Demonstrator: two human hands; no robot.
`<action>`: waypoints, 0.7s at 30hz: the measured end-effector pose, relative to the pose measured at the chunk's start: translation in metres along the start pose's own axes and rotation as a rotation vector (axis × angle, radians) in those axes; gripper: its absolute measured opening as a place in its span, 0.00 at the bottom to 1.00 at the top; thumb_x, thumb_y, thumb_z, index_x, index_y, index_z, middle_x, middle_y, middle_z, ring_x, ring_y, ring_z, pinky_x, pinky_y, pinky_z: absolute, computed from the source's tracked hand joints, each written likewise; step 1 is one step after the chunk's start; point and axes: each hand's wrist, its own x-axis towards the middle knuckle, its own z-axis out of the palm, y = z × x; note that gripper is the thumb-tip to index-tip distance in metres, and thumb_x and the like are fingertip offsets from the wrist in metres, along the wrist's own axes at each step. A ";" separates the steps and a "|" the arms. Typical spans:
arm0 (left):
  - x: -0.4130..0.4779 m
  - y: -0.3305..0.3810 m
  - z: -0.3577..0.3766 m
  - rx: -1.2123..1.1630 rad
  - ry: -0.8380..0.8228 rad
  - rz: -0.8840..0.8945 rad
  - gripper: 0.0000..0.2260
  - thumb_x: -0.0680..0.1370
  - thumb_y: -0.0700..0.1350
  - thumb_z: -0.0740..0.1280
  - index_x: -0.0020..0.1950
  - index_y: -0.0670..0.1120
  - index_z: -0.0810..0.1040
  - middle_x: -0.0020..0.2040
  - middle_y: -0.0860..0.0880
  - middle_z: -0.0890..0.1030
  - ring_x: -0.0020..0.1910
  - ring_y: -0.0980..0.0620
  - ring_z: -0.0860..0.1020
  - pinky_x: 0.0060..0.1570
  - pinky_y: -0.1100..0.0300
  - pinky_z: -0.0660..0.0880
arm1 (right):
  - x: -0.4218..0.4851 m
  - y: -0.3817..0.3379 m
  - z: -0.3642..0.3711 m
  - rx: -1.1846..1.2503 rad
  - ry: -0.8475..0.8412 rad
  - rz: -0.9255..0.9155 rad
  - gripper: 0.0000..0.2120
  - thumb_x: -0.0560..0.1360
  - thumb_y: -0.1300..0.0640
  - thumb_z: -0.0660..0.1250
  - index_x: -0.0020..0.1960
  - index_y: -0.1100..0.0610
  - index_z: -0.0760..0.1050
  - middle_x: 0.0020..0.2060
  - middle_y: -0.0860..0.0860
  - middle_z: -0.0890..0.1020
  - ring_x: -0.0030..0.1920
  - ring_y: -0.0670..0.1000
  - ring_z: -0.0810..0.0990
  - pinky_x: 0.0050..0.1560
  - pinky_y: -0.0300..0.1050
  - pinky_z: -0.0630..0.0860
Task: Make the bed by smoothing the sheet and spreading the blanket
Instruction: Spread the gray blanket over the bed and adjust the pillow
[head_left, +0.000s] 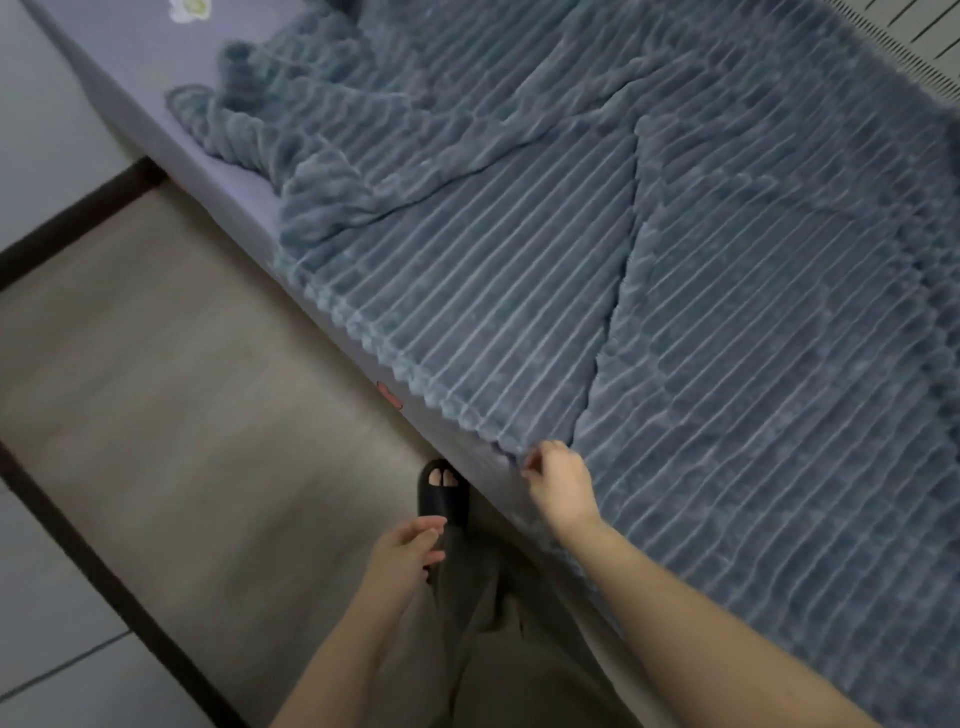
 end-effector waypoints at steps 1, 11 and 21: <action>0.011 0.016 -0.001 0.018 -0.013 -0.015 0.09 0.82 0.42 0.59 0.56 0.48 0.78 0.60 0.47 0.80 0.50 0.50 0.80 0.45 0.58 0.73 | -0.004 -0.004 -0.007 0.142 0.001 0.060 0.05 0.75 0.64 0.65 0.50 0.59 0.75 0.48 0.54 0.79 0.51 0.54 0.79 0.52 0.44 0.73; 0.116 0.183 -0.045 -0.665 -0.043 -0.175 0.23 0.72 0.52 0.74 0.62 0.42 0.78 0.57 0.41 0.82 0.55 0.40 0.81 0.60 0.42 0.76 | 0.009 -0.061 -0.050 0.383 -0.932 0.134 0.16 0.72 0.64 0.69 0.54 0.46 0.76 0.45 0.45 0.76 0.44 0.41 0.76 0.46 0.33 0.74; 0.143 0.127 -0.086 0.509 -0.030 -0.154 0.11 0.75 0.58 0.67 0.53 0.56 0.75 0.52 0.54 0.79 0.50 0.52 0.78 0.52 0.56 0.76 | 0.094 -0.111 -0.034 -0.615 -0.768 0.068 0.18 0.79 0.54 0.58 0.68 0.56 0.69 0.67 0.54 0.73 0.65 0.56 0.73 0.65 0.52 0.70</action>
